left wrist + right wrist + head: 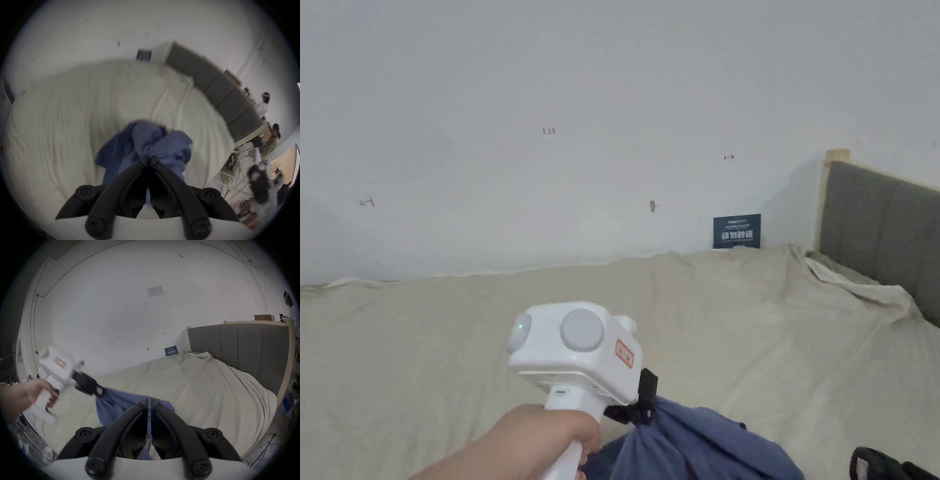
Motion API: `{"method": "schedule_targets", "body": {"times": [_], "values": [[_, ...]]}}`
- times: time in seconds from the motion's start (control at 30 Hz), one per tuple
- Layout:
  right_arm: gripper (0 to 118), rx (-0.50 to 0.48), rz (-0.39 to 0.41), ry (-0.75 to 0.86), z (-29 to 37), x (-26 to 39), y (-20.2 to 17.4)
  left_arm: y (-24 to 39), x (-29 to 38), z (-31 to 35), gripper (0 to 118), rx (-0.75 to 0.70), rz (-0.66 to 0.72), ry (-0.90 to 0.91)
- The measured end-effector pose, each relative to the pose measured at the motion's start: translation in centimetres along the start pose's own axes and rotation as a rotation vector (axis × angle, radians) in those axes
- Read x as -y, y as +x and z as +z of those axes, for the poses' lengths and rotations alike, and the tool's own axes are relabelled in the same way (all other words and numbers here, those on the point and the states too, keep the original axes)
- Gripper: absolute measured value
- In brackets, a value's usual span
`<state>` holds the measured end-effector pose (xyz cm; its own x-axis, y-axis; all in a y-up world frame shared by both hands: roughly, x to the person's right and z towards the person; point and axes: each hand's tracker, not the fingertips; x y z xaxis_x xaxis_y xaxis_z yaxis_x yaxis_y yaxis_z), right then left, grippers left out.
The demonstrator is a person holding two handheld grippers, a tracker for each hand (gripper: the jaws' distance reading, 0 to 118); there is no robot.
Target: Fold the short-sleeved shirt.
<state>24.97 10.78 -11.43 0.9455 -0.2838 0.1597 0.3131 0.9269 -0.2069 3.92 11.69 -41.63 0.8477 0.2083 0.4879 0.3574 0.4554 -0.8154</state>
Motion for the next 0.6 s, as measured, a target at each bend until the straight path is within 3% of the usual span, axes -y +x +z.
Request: {"method": "schedule_targets", "body": {"times": [0.07, 0.1, 0.13, 0.17, 0.27, 0.47, 0.6], "values": [[5, 0.005, -0.012, -0.019, -0.2, 0.6, 0.5, 0.5, 0.8, -3.1, 10, 0.015, -0.026, -0.028], [5, 0.004, -0.018, -0.023, -0.2, 0.9, 0.7, 0.5, 1.0, -4.4, 34, 0.019, -0.037, -0.038], [5, 0.002, -0.024, -0.027, -0.2, 1.1, 0.8, 0.6, 1.1, -5.4, 82, 0.006, -0.036, -0.074], [5, 0.001, -0.029, -0.03, -0.2, 1.3, 0.8, 0.6, 1.3, -6.4, 101, 0.003, -0.012, -0.146], [5, -0.006, -0.037, -0.045, -0.4, 1.6, 0.8, 0.1, 2.4, -8.3, 105, -0.005, -0.017, -0.255], [5, -0.02, -0.059, -0.057, -0.8, 2.1, 0.9, -1.3, 3.1, -6.9, 105, 0.019, 0.018, -0.184], [5, -0.021, -0.065, -0.059, -0.9, 1.8, 0.8, -2.9, 2.6, -2.4, 105, 0.068, 0.056, -0.068]]}}
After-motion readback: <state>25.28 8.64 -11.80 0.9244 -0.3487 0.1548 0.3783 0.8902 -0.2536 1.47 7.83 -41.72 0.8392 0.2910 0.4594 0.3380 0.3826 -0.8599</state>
